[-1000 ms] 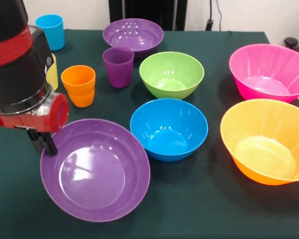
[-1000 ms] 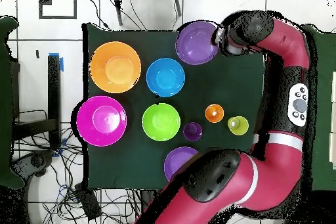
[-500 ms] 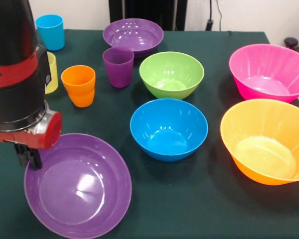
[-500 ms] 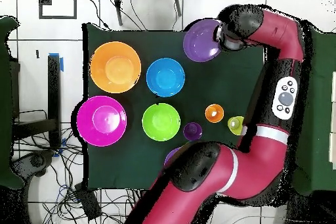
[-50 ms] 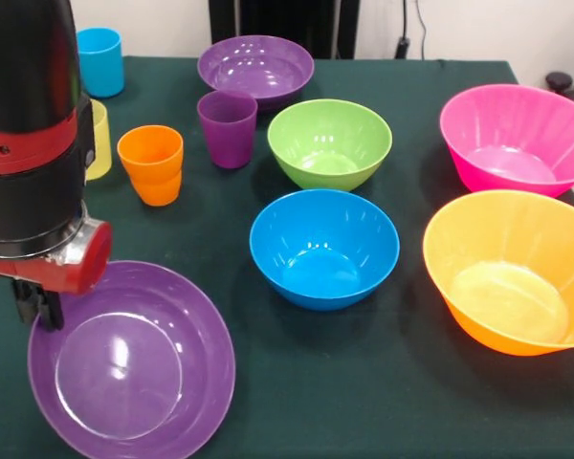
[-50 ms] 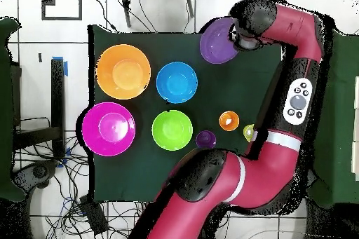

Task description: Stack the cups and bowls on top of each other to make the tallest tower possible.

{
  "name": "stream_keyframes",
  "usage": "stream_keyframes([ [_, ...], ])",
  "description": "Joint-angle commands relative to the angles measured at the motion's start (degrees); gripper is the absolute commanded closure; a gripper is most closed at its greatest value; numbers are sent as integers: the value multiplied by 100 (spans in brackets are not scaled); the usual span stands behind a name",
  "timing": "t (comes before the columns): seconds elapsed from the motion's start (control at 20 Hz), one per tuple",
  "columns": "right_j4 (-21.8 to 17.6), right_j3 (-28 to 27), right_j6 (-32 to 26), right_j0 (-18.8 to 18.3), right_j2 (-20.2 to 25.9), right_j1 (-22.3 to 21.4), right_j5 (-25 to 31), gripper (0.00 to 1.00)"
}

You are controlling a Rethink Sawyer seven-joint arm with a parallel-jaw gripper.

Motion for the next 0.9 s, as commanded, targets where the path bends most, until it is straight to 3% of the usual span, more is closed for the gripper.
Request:
stream_keyframes([
  [0.05,-1064,-564,-2178,206,944,45,746,100],
  [0.3,-1853,-732,-2245,216,1514,25,967,100],
  [0.6,-3312,-832,-2230,220,2603,-103,1312,100],
  [0.8,-3615,-687,-2084,85,3131,-198,1312,100],
  [0.9,-3550,-577,-1911,10,3306,-202,1077,100],
])
